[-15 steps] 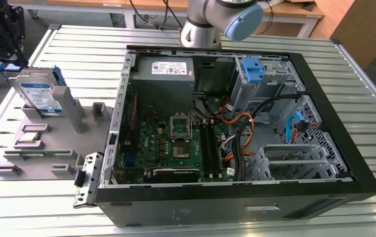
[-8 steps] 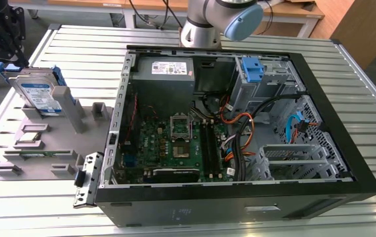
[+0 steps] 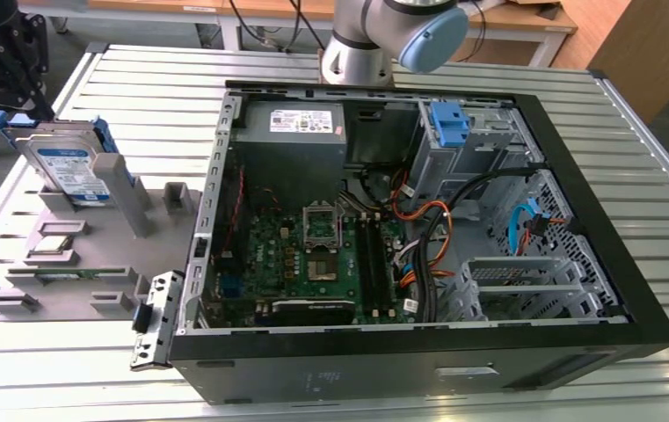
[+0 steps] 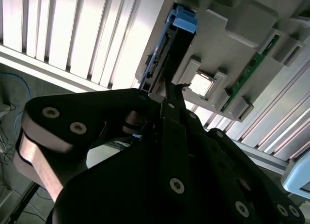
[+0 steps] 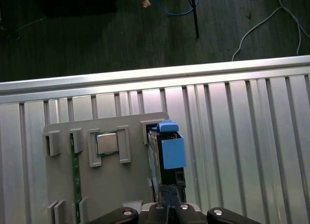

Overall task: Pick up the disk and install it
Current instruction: 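Pick up the disk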

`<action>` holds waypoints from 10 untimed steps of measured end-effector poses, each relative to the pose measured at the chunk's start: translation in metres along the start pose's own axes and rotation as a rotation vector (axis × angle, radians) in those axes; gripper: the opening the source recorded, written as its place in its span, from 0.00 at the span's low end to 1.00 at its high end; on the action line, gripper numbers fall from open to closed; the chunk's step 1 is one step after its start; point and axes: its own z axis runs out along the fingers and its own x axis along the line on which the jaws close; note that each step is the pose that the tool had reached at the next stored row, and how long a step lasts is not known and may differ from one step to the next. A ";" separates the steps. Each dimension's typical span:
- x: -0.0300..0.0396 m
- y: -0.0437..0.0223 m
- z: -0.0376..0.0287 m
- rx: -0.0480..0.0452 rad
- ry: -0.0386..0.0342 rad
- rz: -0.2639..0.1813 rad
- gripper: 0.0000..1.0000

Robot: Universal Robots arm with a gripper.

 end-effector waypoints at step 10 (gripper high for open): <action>-0.0031 -0.0003 0.0057 0.0000 0.0000 0.000 0.10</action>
